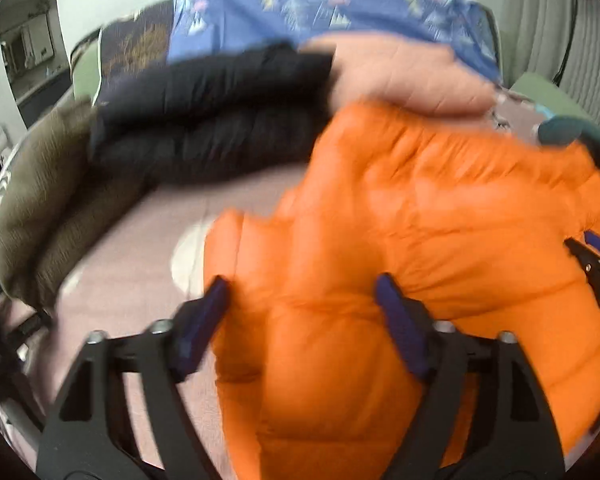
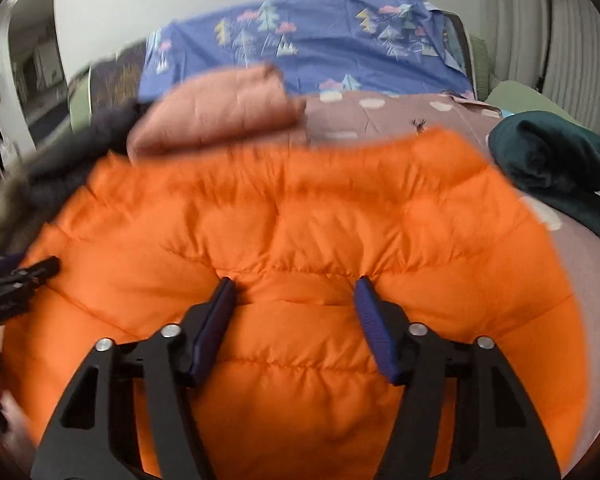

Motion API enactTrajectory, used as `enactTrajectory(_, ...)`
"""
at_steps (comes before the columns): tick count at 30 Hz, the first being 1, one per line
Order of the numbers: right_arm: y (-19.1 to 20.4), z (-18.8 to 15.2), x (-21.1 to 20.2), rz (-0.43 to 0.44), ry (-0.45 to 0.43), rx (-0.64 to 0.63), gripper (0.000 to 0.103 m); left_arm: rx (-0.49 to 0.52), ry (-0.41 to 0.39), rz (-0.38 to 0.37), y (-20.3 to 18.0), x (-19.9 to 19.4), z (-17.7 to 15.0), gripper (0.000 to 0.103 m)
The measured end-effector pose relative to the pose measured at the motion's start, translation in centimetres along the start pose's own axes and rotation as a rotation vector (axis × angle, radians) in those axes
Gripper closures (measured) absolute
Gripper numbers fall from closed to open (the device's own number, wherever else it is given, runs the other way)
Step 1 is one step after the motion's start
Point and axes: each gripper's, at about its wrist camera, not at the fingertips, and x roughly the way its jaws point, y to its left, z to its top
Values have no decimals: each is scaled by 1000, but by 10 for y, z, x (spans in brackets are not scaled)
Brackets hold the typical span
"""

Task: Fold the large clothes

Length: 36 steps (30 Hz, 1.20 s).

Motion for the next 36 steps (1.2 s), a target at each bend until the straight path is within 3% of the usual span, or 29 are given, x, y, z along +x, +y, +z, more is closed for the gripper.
enactTrajectory(5,5,0,0,-35,0,-39,36,-25,-1,-29,8,1,-7,19)
enactTrajectory(7,1,5,-10,-14,15,-30,36,-60,1,-87,17,-11,-5,25)
enactTrajectory(11,-6,26,-40,74,-7,54,35,-144,-45,-195,47,-37,-5,25)
enactTrajectory(14,1,53,-44,48,-31,36,35,-170,-24,-234,61,-36,-5,24)
enactTrajectory(17,1,76,-29,50,-2,83,35,-156,35,-236,61,-20,-8,21)
enactTrajectory(19,-1,84,-11,93,42,137,35,-173,63,-295,61,-12,-15,19)
enactTrajectory(23,1,74,48,66,159,161,34,-197,114,-368,61,12,-21,16)
enactTrajectory(29,15,53,67,-2,85,69,30,-116,87,-378,47,19,-24,17)
enactTrajectory(32,12,50,70,13,80,75,30,-89,77,-395,40,19,-24,24)
enactTrajectory(36,16,50,70,7,84,64,30,-105,83,-487,41,19,-20,49)
